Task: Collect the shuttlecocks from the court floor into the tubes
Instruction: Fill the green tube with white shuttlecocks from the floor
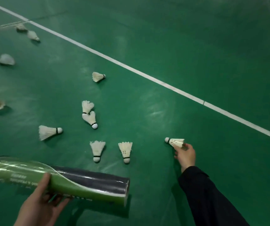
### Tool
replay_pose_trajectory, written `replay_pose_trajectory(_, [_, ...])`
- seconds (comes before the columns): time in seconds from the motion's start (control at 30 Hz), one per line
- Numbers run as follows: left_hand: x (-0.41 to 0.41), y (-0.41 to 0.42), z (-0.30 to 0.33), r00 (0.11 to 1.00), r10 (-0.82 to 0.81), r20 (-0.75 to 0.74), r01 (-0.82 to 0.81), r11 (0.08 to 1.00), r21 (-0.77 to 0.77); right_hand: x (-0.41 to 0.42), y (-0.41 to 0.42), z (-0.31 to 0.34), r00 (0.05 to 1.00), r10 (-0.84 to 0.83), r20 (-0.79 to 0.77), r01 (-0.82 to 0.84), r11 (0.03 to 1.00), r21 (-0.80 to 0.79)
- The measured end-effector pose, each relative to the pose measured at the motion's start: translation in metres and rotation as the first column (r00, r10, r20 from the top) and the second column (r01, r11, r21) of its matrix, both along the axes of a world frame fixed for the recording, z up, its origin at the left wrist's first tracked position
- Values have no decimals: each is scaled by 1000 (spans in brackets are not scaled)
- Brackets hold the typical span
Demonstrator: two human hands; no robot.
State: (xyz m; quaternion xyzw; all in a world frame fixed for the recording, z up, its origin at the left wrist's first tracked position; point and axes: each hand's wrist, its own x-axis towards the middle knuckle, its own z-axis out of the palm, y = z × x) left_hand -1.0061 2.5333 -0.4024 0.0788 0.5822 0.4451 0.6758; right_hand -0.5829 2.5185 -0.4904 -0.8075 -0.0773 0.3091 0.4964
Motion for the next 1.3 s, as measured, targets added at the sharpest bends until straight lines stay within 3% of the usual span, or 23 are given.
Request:
replay_pose_trajectory(0.1, [-8,-3,2,1000,7,4,-7,999,51,-28,-12,16,986,151,76,-158,982,99])
replay_pose_trajectory(0.17, [-9,-2,5,998,50,28,-52,996,75,-64,-32,41,935,319,156,-349,905,241])
replay_pose_trajectory(0.27, [-2,1,7,996,70,51,-75,993,93,-124,-63,87,727,616,303,-685,677,268])
replay_pose_trajectory(0.37, [3,-2,3,999,40,31,-43,994,99,-161,-74,95,439,791,426,-886,460,59])
replay_pose_trajectory(0.43, [1,-4,-1,999,20,26,-23,994,106,-169,-75,96,296,921,252,-952,306,-1])
replay_pose_trajectory(0.53, [-4,-4,-5,999,-16,48,11,993,114,-185,-74,107,175,958,-229,-941,231,248])
replay_pose_trajectory(0.6, [-10,-2,-9,998,-26,54,21,995,98,-197,-70,116,105,950,-295,-922,204,328])
replay_pose_trajectory(0.67, [-21,2,-14,998,1,71,-7,996,91,-201,-58,117,118,949,-294,-894,230,385])
replay_pose_trajectory(0.7, [-29,5,-16,996,38,82,-46,995,93,-201,-50,116,197,937,-290,-860,307,408])
replay_pose_trajectory(0.77, [-46,13,-15,987,128,98,-137,986,98,-191,-23,106,522,825,-218,-745,565,355])
replay_pose_trajectory(0.8, [-55,16,-14,982,158,104,-169,980,101,-185,-7,96,656,747,-110,-701,656,279])
replay_pose_trajectory(0.83, [-64,16,-13,979,173,105,-184,977,110,-178,9,86,707,706,29,-700,694,168])
replay_pose_trajectory(0.87, [-71,15,-12,979,175,108,-187,975,117,-172,23,75,673,724,149,-735,678,28])
replay_pose_trajectory(0.9, [-76,13,-11,979,171,112,-184,975,120,-168,35,64,579,787,212,-783,609,-122])
replay_pose_trajectory(0.97, [-82,8,-8,976,179,123,-193,975,113,-165,46,37,388,891,234,-800,452,-394])
replay_pose_trajectory(1.0, [-84,6,-7,972,194,132,-208,972,104,-165,47,32,361,899,246,-774,437,-459])
replay_pose_trajectory(1.03, [-86,6,-6,966,214,144,-229,969,96,-166,43,33,403,876,264,-760,481,-436])
replay_pose_trajectory(1.07, [-88,5,-6,958,237,162,-253,964,87,-169,35,38,522,814,254,-755,579,-307])
replay_pose_trajectory(1.13, [-90,5,-10,947,264,185,-280,958,68,-180,10,62,780,612,132,-625,774,107])
replay_pose_trajectory(1.17, [-90,5,-13,945,265,192,-280,959,55,-188,-2,76,832,551,67,-546,793,269])
replay_pose_trajectory(1.23, [-81,3,-20,951,240,197,-252,967,40,-208,-25,100,800,594,88,-578,721,382])
replay_pose_trajectory(1.3, [-65,0,-24,959,192,208,-204,978,38,-226,-43,106,649,747,142,-747,592,302])
